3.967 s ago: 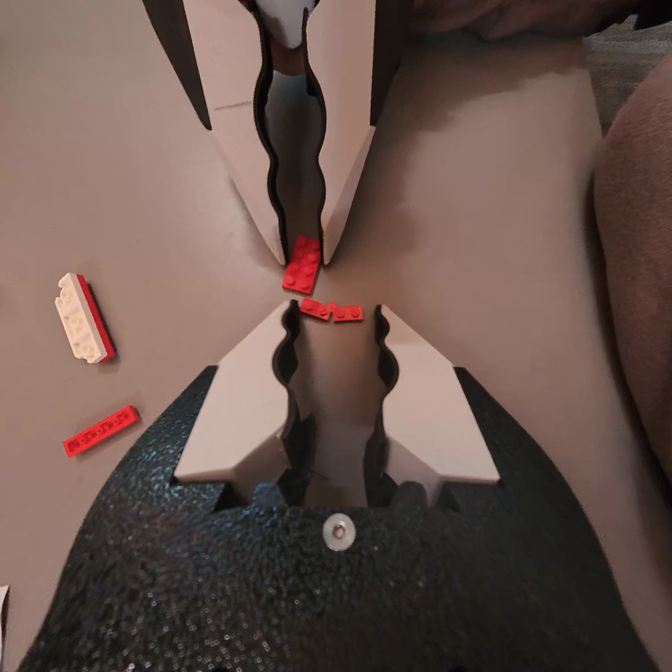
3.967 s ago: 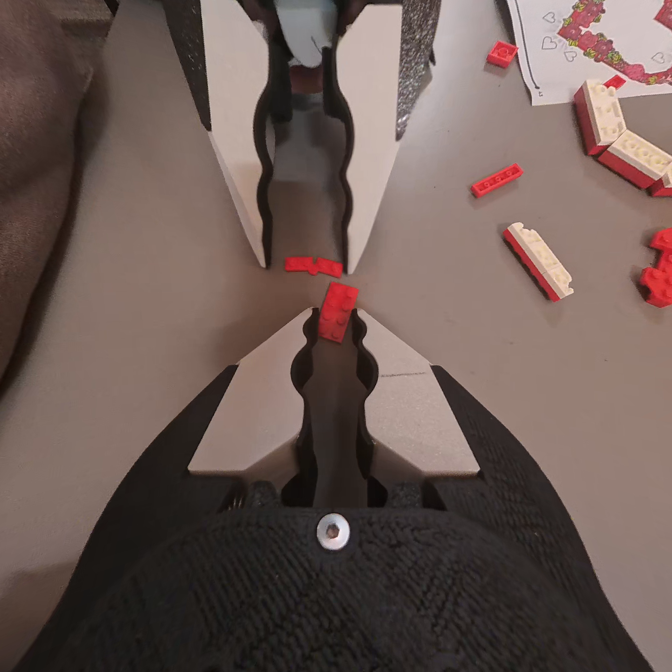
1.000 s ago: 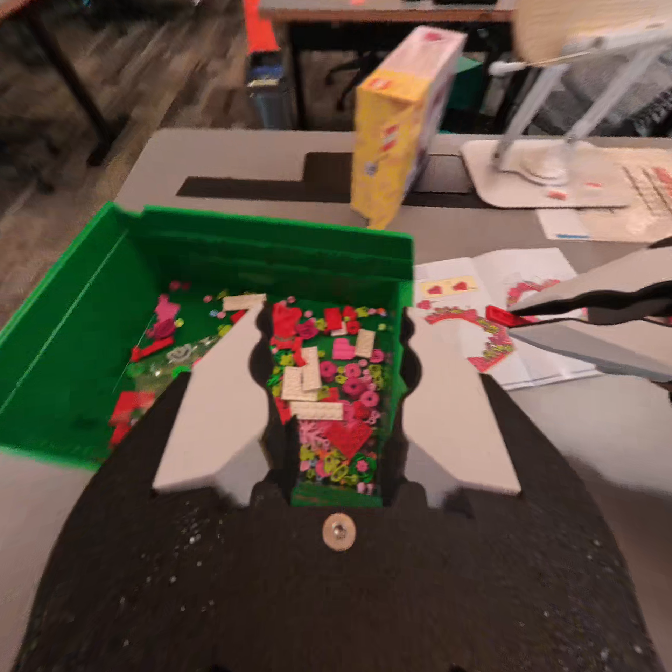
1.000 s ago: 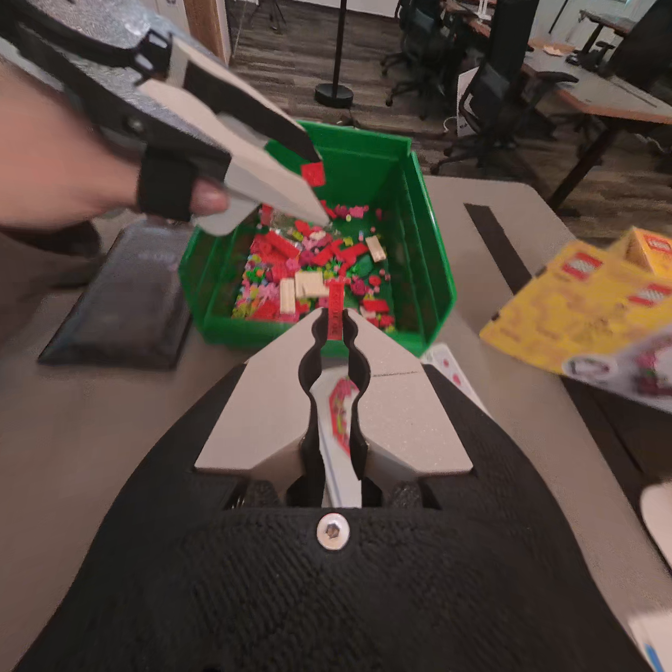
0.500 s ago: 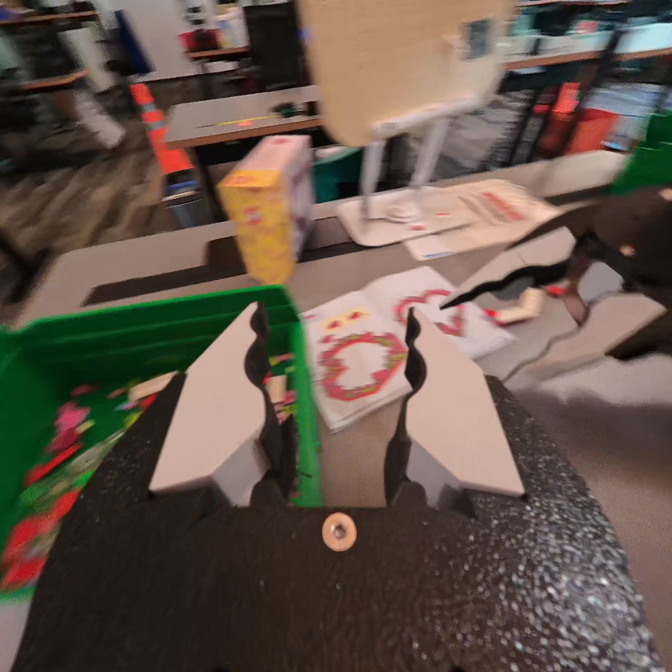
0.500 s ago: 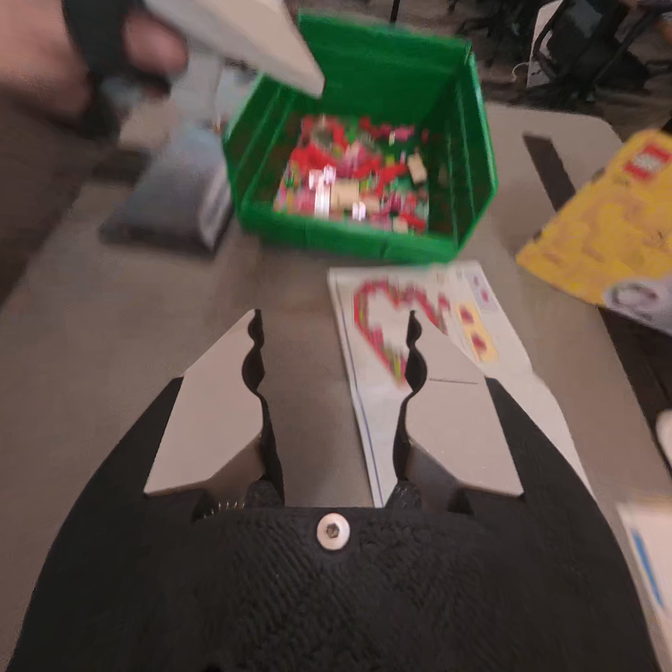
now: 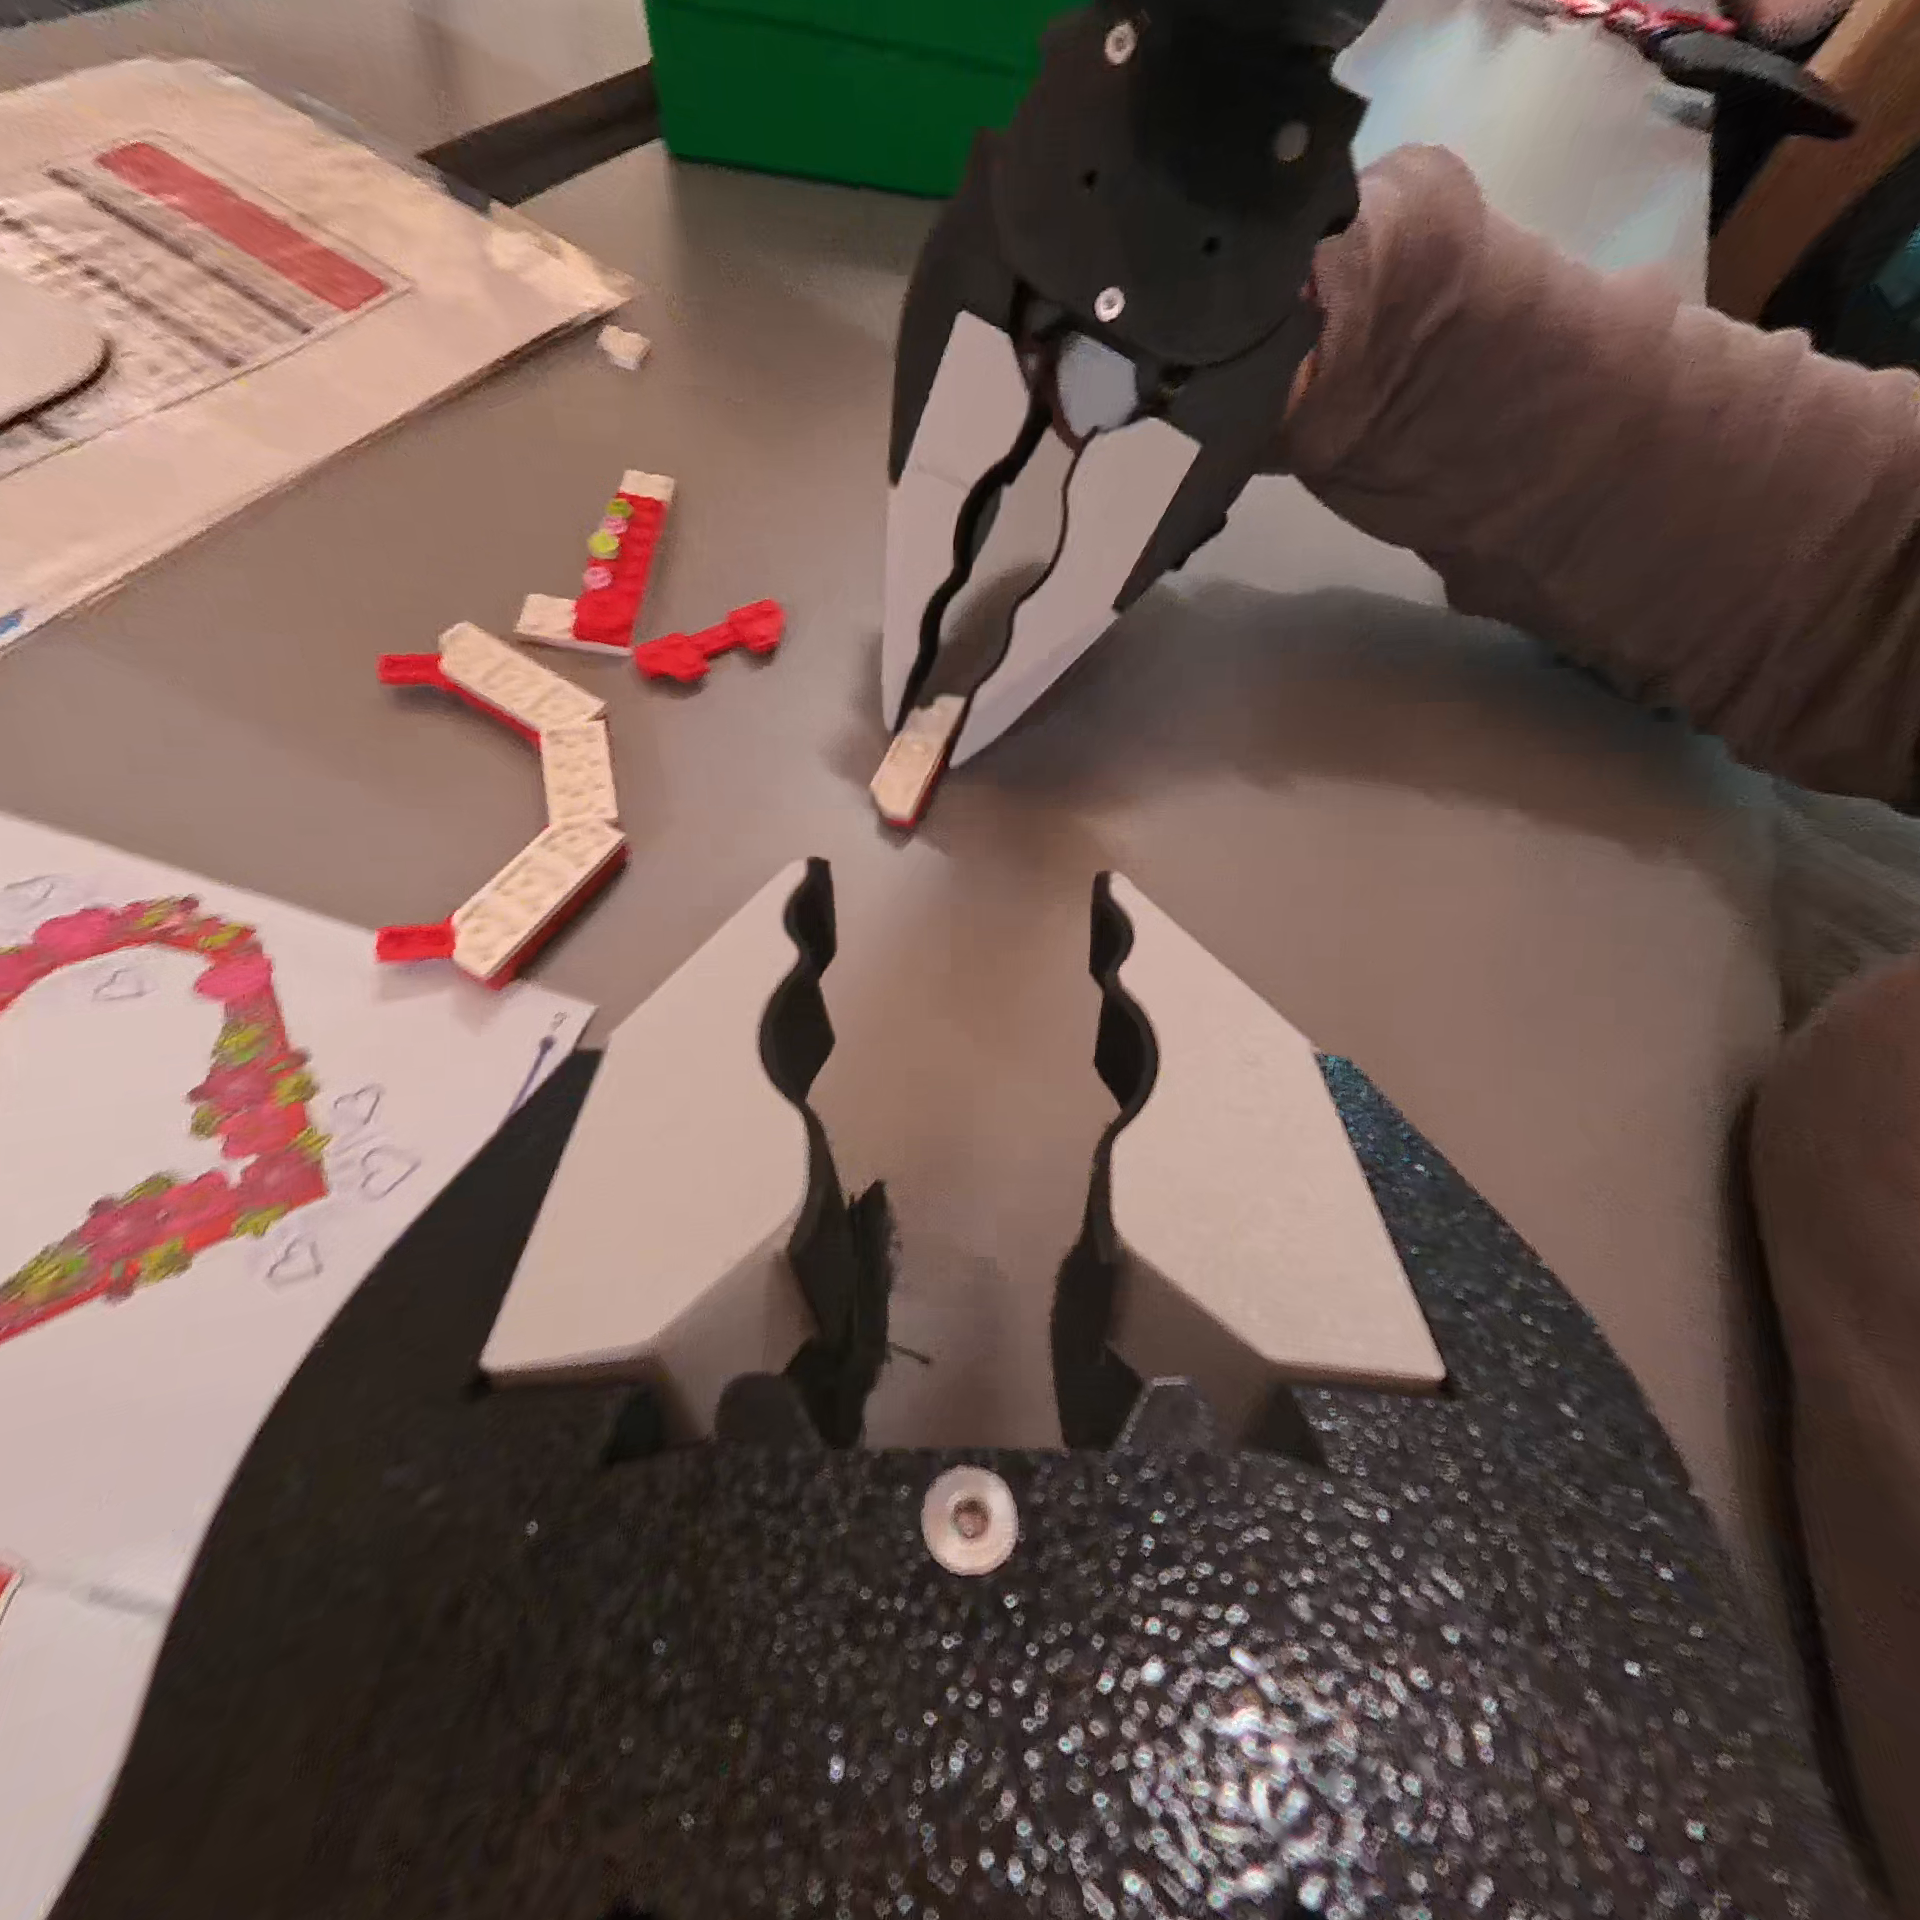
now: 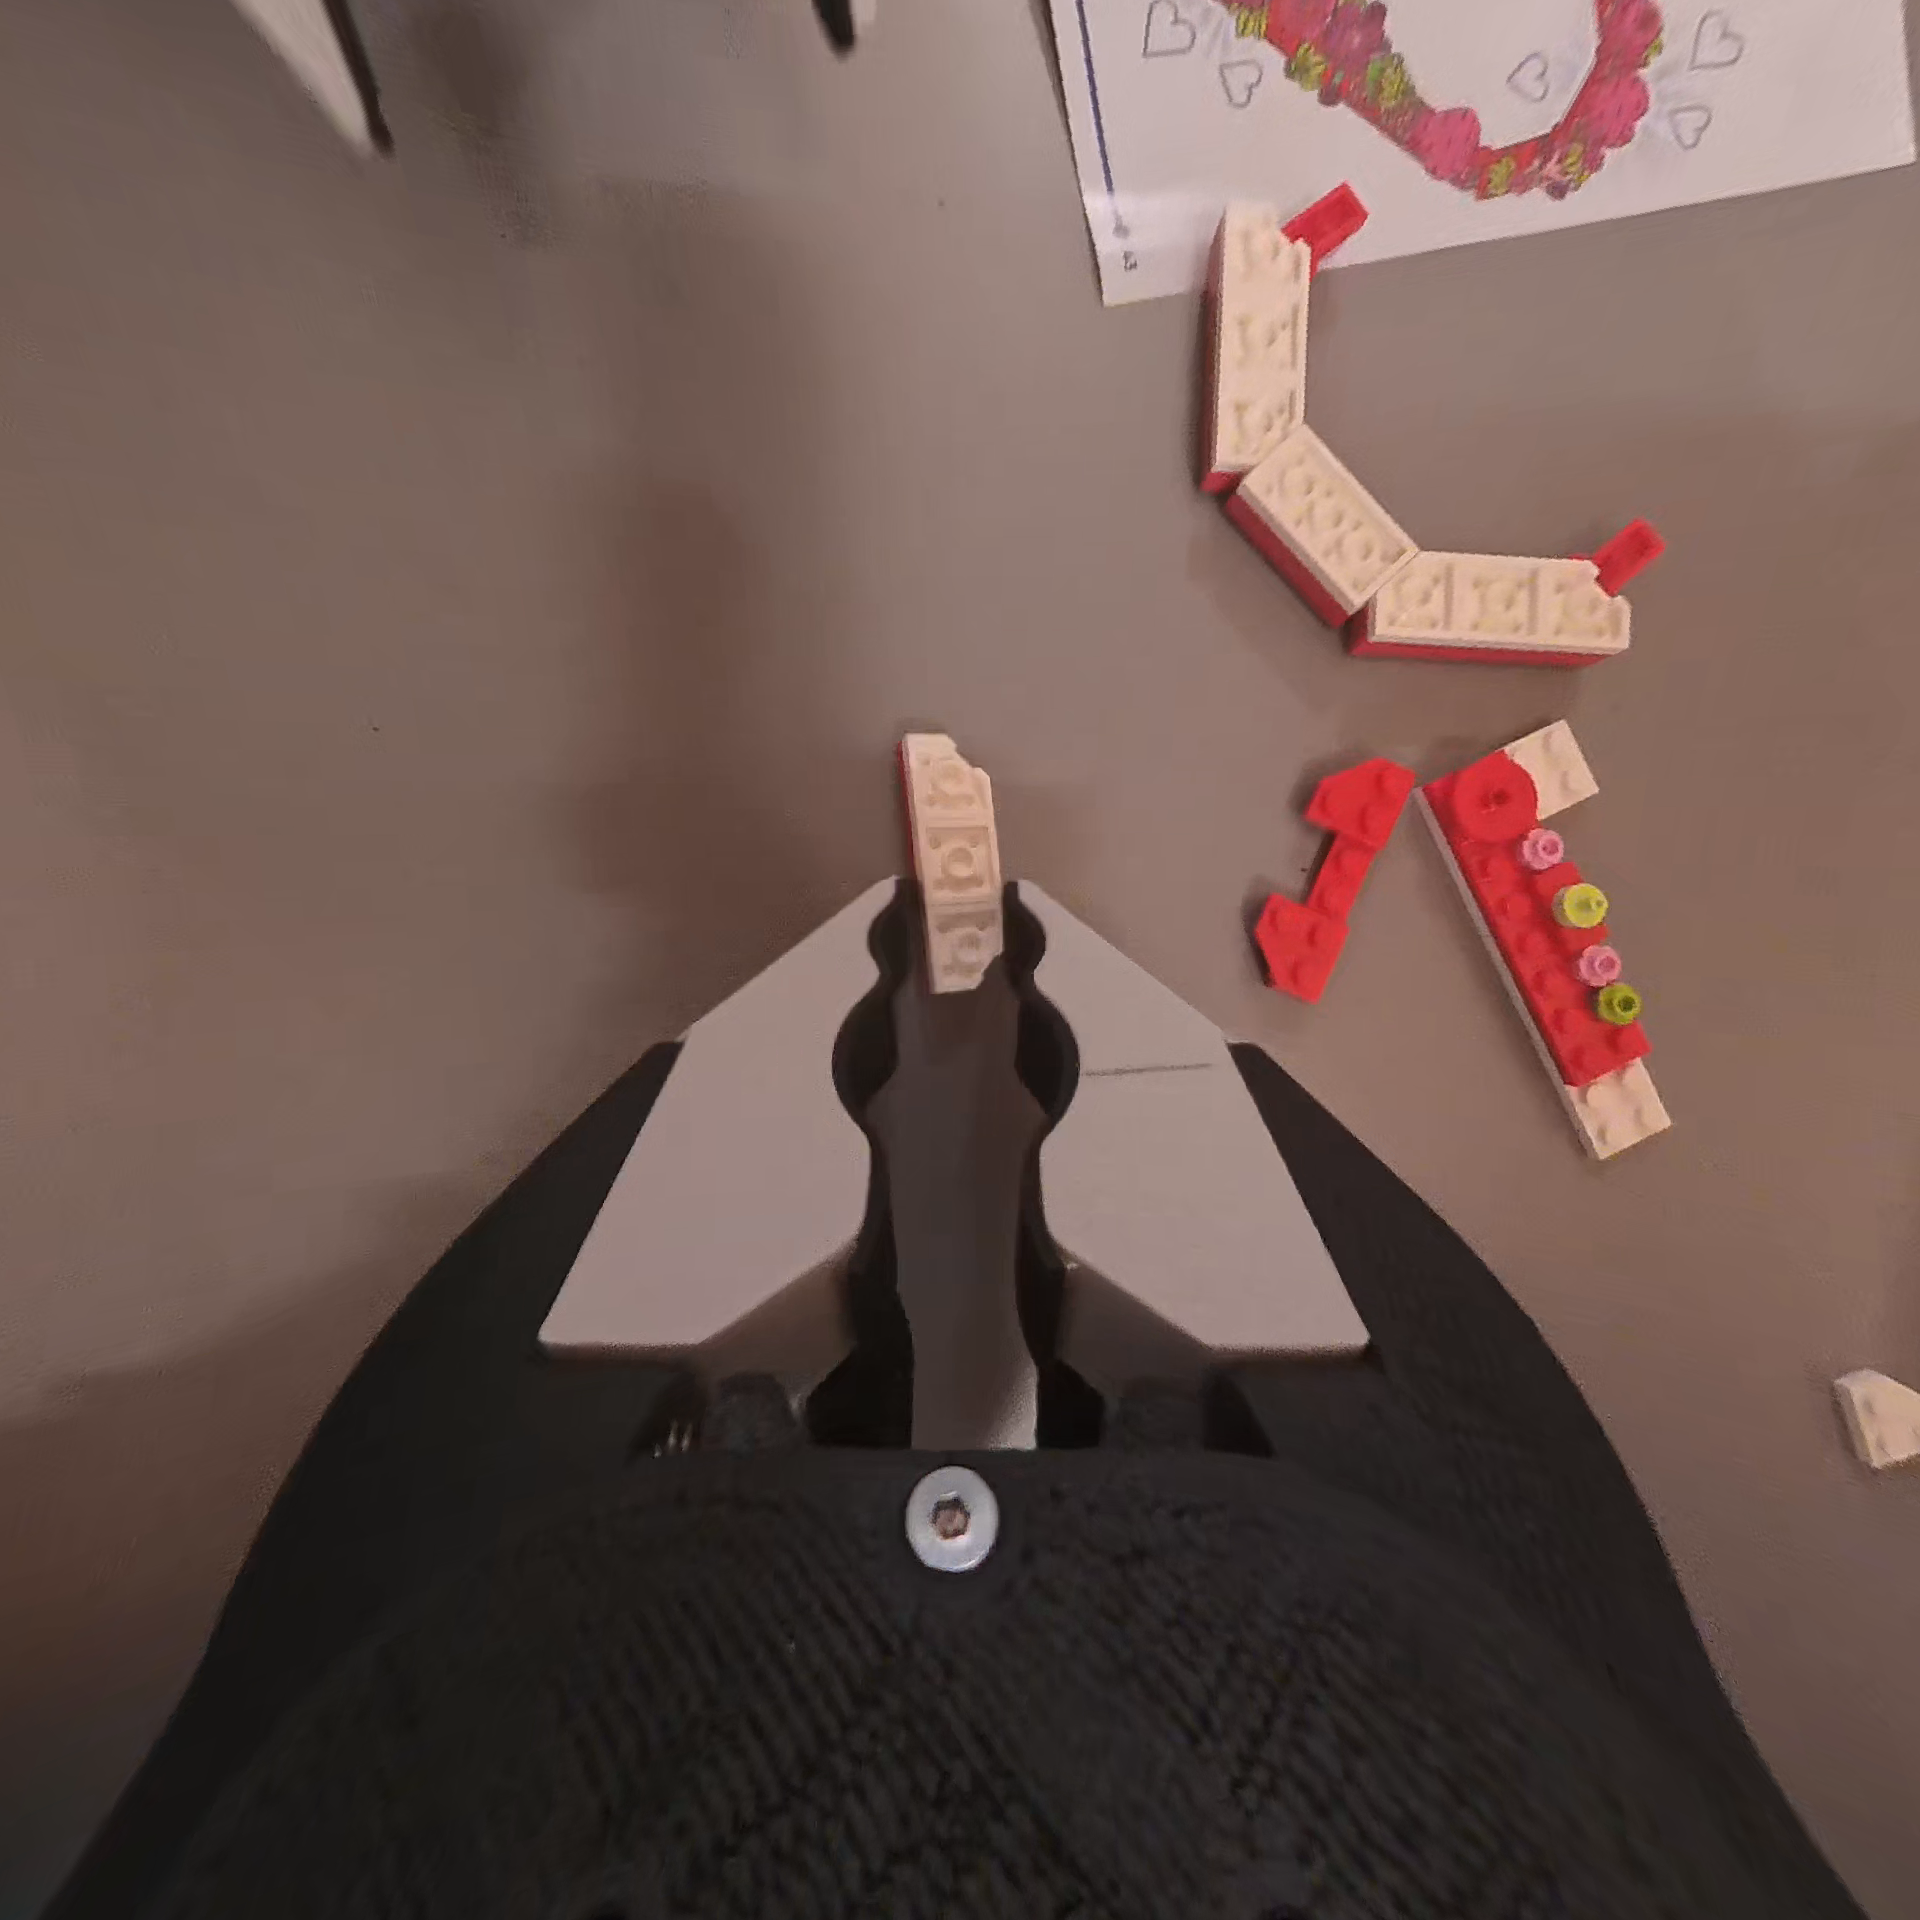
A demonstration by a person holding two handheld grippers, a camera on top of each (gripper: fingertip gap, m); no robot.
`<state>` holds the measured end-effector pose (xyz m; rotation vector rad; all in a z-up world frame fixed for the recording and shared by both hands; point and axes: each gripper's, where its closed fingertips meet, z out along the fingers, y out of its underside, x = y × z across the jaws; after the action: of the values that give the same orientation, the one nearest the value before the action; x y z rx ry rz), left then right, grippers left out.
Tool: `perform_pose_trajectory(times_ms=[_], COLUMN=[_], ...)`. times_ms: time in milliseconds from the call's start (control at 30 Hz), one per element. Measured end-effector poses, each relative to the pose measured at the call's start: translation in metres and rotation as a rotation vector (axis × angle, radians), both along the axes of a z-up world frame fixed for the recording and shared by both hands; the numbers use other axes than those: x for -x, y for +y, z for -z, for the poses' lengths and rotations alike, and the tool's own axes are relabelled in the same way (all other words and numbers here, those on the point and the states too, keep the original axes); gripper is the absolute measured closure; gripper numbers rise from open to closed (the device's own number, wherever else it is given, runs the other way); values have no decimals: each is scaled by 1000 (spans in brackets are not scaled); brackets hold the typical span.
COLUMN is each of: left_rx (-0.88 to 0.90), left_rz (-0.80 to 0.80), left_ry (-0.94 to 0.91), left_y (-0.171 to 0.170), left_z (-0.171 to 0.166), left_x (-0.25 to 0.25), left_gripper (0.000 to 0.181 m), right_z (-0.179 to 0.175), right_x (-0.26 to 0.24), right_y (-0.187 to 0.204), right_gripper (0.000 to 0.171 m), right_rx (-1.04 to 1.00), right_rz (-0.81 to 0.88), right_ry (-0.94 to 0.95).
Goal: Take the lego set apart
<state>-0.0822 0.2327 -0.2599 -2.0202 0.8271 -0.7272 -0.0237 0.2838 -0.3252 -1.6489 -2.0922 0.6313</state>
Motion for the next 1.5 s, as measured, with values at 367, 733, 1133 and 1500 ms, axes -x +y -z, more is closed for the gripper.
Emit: perform_pose_trajectory(times_ms=[367, 733, 1133, 1500], left_rx=[-40, -349, -754, -623], left_rz=[-65, -43, -8, 24], left_ry=[-98, 13, 610, 451], left_y=[1, 0, 6, -1], left_z=[7, -13, 3, 6], left_x=[-9, 6, 12, 5], left_gripper=[132, 175, 175, 175], right_z=[-68, -91, -71, -67], right_x=[46, 54, 59, 62], right_y=[-24, -55, -53, -60], right_gripper=[156, 154, 160, 168], right_rx=[-764, -1047, -976, -1027], right_rz=[-118, -238, -218, -218], right_ry=[409, 582, 461, 436])
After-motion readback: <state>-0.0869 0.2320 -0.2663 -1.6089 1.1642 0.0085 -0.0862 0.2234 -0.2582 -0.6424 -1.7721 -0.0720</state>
